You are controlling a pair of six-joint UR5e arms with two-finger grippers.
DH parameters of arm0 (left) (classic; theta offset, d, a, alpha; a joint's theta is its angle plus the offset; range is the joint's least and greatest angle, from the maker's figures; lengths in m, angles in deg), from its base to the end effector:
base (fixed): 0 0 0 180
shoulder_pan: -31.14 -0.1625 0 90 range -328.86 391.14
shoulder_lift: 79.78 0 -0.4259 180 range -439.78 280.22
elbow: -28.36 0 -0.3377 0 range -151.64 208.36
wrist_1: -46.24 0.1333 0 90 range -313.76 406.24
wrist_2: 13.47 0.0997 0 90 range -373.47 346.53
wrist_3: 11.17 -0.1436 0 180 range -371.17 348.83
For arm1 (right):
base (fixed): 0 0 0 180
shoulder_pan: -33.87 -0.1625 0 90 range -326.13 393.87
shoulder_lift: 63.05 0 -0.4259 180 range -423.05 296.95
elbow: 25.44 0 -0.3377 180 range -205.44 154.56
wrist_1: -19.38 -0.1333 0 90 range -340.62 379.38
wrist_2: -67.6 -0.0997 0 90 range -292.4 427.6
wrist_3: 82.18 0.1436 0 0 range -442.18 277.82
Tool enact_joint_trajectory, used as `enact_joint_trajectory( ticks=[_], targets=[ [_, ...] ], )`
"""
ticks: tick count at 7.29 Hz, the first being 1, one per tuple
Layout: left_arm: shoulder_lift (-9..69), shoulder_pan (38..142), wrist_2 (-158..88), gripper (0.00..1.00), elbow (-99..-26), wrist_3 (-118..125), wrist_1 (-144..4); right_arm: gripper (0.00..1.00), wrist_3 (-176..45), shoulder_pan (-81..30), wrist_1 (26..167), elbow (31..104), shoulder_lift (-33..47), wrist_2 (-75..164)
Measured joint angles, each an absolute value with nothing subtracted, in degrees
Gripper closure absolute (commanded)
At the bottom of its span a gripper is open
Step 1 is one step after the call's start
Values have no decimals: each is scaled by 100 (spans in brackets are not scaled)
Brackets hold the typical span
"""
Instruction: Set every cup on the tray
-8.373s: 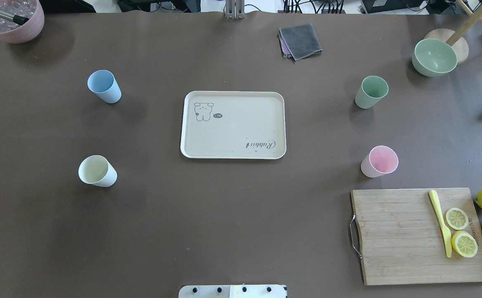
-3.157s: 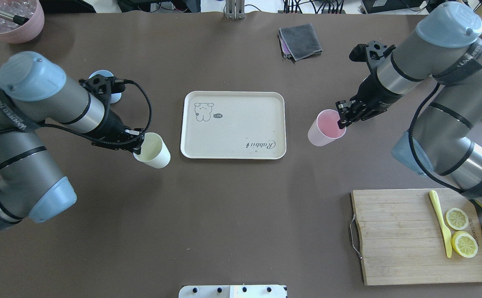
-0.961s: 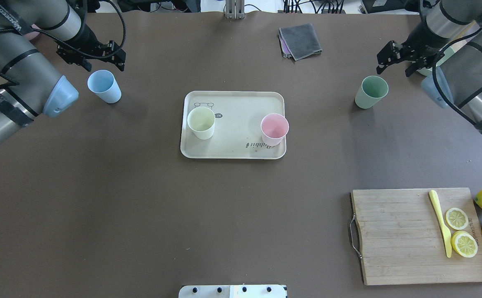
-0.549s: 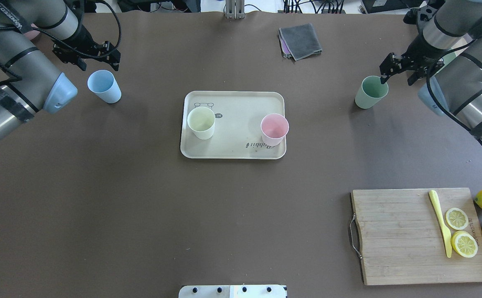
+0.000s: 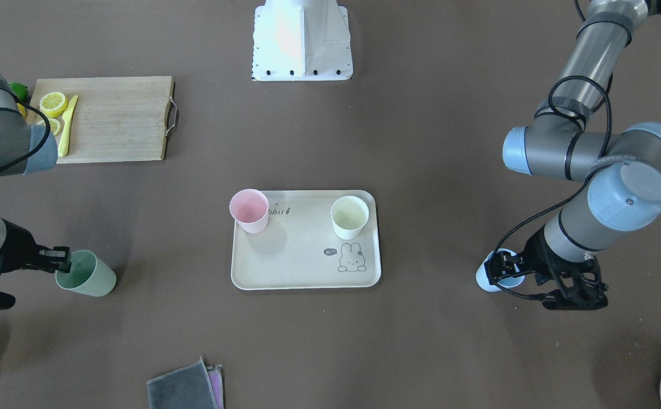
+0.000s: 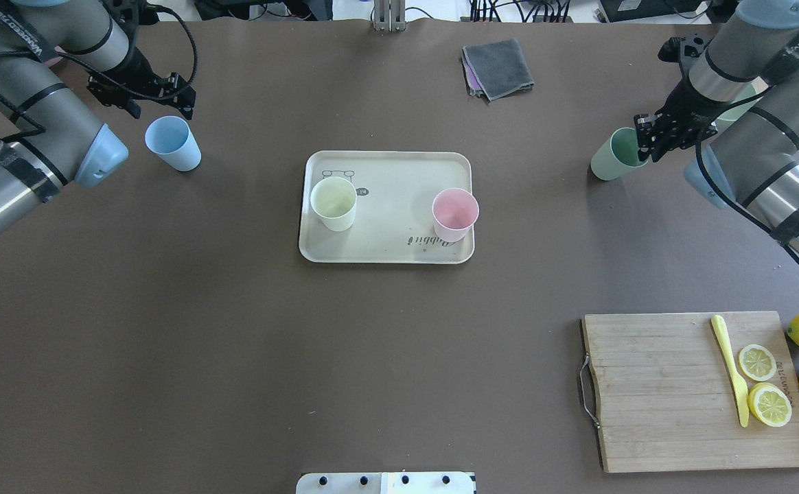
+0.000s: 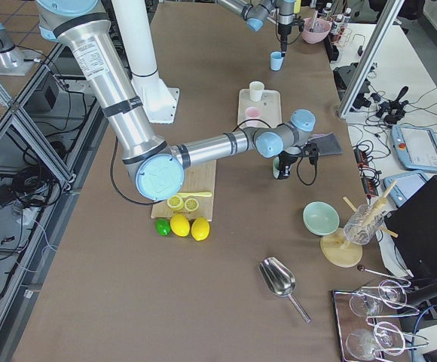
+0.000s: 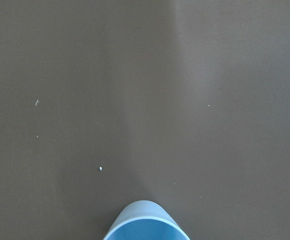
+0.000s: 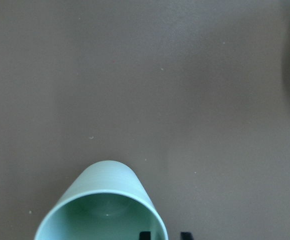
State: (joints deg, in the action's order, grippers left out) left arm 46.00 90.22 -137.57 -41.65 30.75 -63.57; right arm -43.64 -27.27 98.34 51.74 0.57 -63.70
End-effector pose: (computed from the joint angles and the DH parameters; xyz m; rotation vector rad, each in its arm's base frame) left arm 0.3269 -0.6485 0.4548 0.1430 0.8198 0.0041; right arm -0.2815 -0.5906 0.5215 -0.0521 -0.8172 0.0047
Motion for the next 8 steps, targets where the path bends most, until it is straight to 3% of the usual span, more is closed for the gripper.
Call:
enact_joint_trajectory(
  ticks=[3, 4, 6, 7, 8],
  targets=[
    [4521, 9216, -13748, 3, -4029, 2613, -6406, 100, -4044, -2700, 9892, 5284, -230, -6682],
    [4448, 9205, -13761, 17, -4065, 2587, -6423, 100, -3757, -2676, 9903, 5298, -418, -6739],
    [4353, 9053, -13773, 66, -4110, 2582, -6443, 100, -3098, -2543, 9903, 5303, -868, -6771],
    [4323, 8959, -13776, 100, -4113, 2568, -6441, 100, -2768, -2436, 9902, 5301, -1079, -6770],
    [4323, 8891, -13787, 100, -4123, 2561, -6430, 100, -2471, -2296, 9893, 5293, -1250, -6759]
  ],
)
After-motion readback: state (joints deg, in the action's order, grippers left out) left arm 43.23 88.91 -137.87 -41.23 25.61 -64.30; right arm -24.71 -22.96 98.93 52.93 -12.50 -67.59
